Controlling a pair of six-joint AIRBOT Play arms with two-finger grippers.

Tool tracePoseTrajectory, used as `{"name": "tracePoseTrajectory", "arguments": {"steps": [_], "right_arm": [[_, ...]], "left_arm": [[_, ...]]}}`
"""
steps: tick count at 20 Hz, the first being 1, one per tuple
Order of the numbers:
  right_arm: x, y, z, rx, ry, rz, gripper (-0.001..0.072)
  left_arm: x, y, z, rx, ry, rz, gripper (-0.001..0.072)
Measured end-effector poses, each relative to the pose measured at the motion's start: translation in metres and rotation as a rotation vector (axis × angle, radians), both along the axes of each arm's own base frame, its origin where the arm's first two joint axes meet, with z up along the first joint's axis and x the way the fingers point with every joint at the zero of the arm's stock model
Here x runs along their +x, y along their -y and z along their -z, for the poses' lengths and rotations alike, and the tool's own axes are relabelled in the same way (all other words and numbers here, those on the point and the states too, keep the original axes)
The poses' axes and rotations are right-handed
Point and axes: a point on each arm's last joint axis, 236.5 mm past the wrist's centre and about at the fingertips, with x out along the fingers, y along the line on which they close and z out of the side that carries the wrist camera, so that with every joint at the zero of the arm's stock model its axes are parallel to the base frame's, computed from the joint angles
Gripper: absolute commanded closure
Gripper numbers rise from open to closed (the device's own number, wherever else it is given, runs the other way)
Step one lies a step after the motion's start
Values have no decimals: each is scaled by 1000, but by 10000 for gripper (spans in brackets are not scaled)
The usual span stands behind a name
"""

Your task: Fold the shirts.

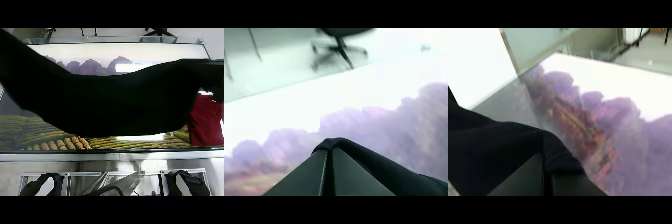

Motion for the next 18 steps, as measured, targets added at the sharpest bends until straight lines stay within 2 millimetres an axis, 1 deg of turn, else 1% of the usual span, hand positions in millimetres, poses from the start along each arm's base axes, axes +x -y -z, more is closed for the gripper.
{"name": "tracePoseTrajectory", "arguments": {"steps": [1, 2, 3, 5, 6, 7, 8, 9, 10, 11, 12, 13, 14, 16, 18], "right_arm": [[15, -2, 27, 7, -74, -6, 692], [28, -5, 53, 17, -147, -10, 692], [43, -6, 86, 28, -227, -6, 692], [74, -7, 160, 44, -399, 31, 692], [88, -4, 196, 43, -470, 58, 692], [103, 0, 232, 38, -532, 89, 692], [116, 4, 261, 34, -575, 121, 692], [129, 10, 288, 26, -611, 156, 692], [141, 14, 309, 21, -636, 185, 690], [154, 18, 326, 20, -652, 208, 686], [165, 21, 338, 21, -664, 225, 675], [176, 23, 348, 20, -671, 237, 545], [185, 25, 354, 20, -671, 244, 410], [201, 28, 355, 22, -653, 257, 405], [209, 35, 343, 13, -625, 245, 405]], "left_arm": [[25, 4, 23, -1, -64, 22, 697], [55, 10, 55, 2, -142, 45, 697], [80, 17, 87, 7, -213, 64, 697], [130, 32, 168, 22, -373, 95, 697], [149, 38, 207, 27, -443, 103, 697], [163, 42, 245, 32, -508, 109, 697], [177, 43, 280, 34, -563, 106, 696], [188, 42, 307, 34, -602, 102, 695], [197, 39, 330, 33, -634, 96, 691], [204, 35, 348, 34, -660, 92, 431], [209, 31, 359, 34, -681, 93, 28], [211, 27, 368, 31, -704, 91, -2], [211, 21, 374, 23, -728, 81, -2], [208, 6, 380, 3, -771, 59, -2], [194, -12, 384, -24, -839, 34, -1]]}}
